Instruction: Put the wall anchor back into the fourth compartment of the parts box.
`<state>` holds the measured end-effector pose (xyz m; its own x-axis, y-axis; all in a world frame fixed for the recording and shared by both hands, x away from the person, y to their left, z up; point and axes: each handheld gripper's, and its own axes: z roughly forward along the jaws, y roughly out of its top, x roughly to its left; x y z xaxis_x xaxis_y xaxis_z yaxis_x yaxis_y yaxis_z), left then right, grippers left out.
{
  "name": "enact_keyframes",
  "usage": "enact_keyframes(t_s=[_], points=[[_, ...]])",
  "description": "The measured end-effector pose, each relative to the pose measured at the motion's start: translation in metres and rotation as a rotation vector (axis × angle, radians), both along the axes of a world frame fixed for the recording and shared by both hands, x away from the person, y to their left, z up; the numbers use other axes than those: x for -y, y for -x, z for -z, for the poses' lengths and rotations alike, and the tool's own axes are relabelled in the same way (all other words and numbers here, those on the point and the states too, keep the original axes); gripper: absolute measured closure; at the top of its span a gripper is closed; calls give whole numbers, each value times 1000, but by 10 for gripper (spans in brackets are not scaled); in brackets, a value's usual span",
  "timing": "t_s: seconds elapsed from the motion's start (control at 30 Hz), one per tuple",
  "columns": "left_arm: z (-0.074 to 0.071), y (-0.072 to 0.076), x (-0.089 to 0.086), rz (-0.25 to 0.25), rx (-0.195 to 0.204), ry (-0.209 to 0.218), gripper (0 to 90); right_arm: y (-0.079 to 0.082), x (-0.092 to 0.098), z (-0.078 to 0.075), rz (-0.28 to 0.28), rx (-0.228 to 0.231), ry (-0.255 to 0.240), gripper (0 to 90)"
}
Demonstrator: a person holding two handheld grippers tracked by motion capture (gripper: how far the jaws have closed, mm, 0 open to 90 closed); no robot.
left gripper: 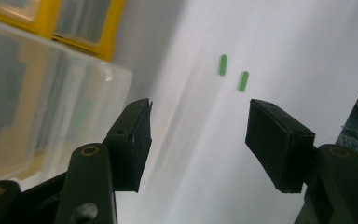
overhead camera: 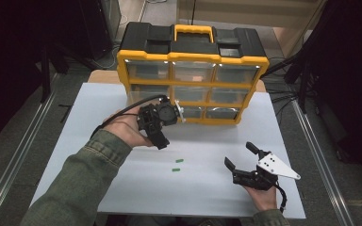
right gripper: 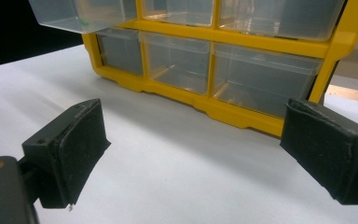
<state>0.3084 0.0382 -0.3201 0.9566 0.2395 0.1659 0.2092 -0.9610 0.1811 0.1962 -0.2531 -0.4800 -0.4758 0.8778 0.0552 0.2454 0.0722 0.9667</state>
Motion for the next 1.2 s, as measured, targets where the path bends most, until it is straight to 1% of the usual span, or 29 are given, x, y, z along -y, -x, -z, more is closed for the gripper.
enact_keyframes(t_s=[0.07, 0.1, 0.13, 0.27, 0.3, 0.33, 0.37, 0.4, 0.47, 0.5, 0.53, 0.67, 0.7, 0.73, 0.77, 0.8, 0.83, 0.9, 1.0, 1.03, 1.07, 1.13, 1.17, 1.2], points=[[10, 1, 1, 3, -14, -2, 403, 0, 0, 0, -2, 2, 4, 72], [21, 2, 3, 7, -33, -7, 403, 0, 0, 0, -3, 2, 3, 72], [21, 2, 3, 7, -33, -7, 403, 0, 0, 0, -3, 2, 3, 72], [47, 3, 8, 18, -62, -37, 404, 0, 0, 0, -3, 1, 3, 72], [60, 3, 11, 25, -83, -48, 404, 0, 0, 0, -3, 1, 4, 72], [60, 3, 11, 25, -83, -48, 404, 0, 0, 0, -3, 1, 4, 72], [74, 3, 16, 34, -100, -68, 404, 0, 0, 0, -4, 2, 7, 72], [74, 3, 16, 34, -100, -68, 404, 0, 0, 0, -4, 2, 7, 72], [85, 3, 21, 49, -113, -98, 404, 0, -1, 0, -4, 1, 6, 72], [94, 3, 25, 48, -131, -109, 404, 0, 0, 0, -4, 1, 5, 72], [94, 3, 25, 48, -131, -109, 404, 0, 0, 0, -4, 1, 5, 72], [105, 2, 33, 76, -136, -128, 405, 0, 0, 0, -3, 2, 1, 72], [110, 3, 36, 75, -143, -125, 405, 0, 0, 0, -3, 3, 1, 72], [110, 3, 36, 75, -143, -125, 405, 0, 0, 0, -3, 3, 1, 72], [116, 3, 38, 83, -147, -125, 405, 0, 0, 0, -4, 4, 1, 72], [116, 3, 38, 83, -147, -125, 405, 1, 0, 0, -5, 5, 2, 72], [124, 4, 39, 78, -157, -118, 405, 1, 1, 0, -5, 5, 1, 72], [131, 4, 40, 78, -162, -120, 405, 1, 0, 0, -6, 5, 1, 72], [138, 3, 40, 78, -177, -128, 406, 0, 0, 0, -6, 3, 2, 72], [140, 3, 40, 81, -175, -130, 410, 0, 0, 0, -8, 2, 2, 72], [141, 3, 40, 86, -172, -130, 459, 0, 0, 0, -8, 1, 2, 72], [141, 2, 41, 89, -181, -133, 463, 0, 0, 0, -10, 0, 5, 72], [141, 2, 41, 93, -178, -133, 501, 0, 0, 0, -11, 1, 6, 72], [142, 2, 41, 91, -179, -131, 520, 0, -1, 0, -11, 1, 5, 72]])
